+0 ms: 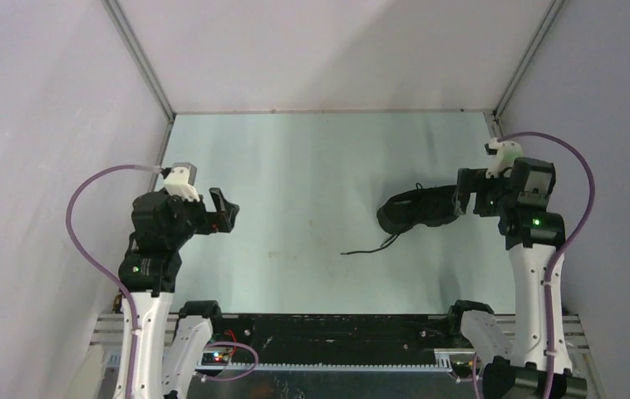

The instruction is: Tie the shoes

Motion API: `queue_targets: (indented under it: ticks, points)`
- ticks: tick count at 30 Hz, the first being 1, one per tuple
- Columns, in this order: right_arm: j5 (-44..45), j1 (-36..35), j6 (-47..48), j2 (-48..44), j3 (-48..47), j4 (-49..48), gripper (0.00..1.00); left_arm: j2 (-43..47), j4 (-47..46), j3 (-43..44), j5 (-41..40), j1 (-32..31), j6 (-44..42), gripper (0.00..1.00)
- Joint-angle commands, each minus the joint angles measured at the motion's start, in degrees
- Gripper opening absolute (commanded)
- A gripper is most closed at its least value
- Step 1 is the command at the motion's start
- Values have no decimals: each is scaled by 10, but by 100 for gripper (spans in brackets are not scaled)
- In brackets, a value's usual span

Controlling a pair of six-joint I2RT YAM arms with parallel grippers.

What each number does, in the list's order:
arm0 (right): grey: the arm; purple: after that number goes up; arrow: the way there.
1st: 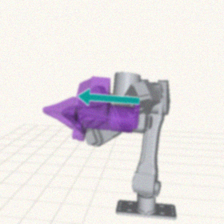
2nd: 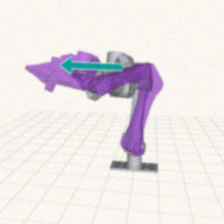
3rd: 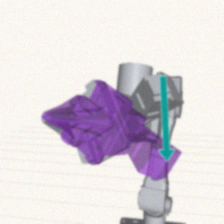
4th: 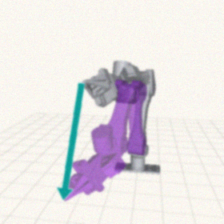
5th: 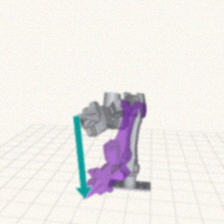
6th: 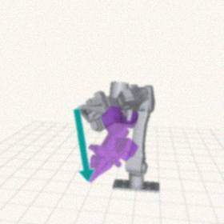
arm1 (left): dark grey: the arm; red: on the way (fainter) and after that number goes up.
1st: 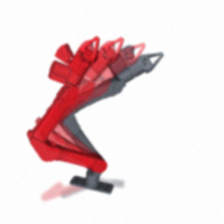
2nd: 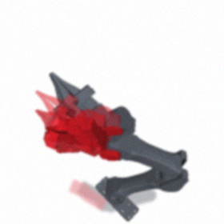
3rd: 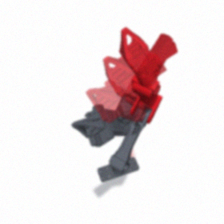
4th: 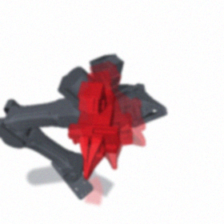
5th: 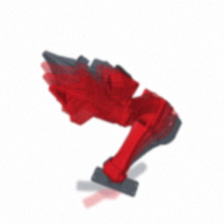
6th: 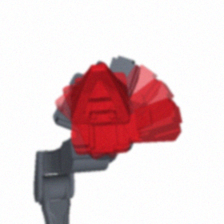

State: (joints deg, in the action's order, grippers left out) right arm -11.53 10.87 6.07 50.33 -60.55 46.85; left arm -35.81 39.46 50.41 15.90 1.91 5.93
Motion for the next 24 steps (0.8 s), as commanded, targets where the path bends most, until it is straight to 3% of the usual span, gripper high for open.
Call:
queue_targets:
  ticks: [1,7,11,14,16,24]
  points:
    - [-4,-38,17,45,-57,-45,100,-2,-37,-14,33,8,39,98]
    - [-137,-69,85,225,-194,31,88,-46,-41,-1,64,5,46,95]
    - [-41,-177,184,316,-263,55,80,-53,-43,-2,75,4,47,95]
    - [7,-241,213,414,-345,110,62,-46,-46,-14,81,4,45,95]
    - [35,-290,210,466,-405,145,56,-36,-51,-26,82,4,41,95]
    - [112,-361,201,541,-367,116,49,-10,-36,-30,72,4,22,94]
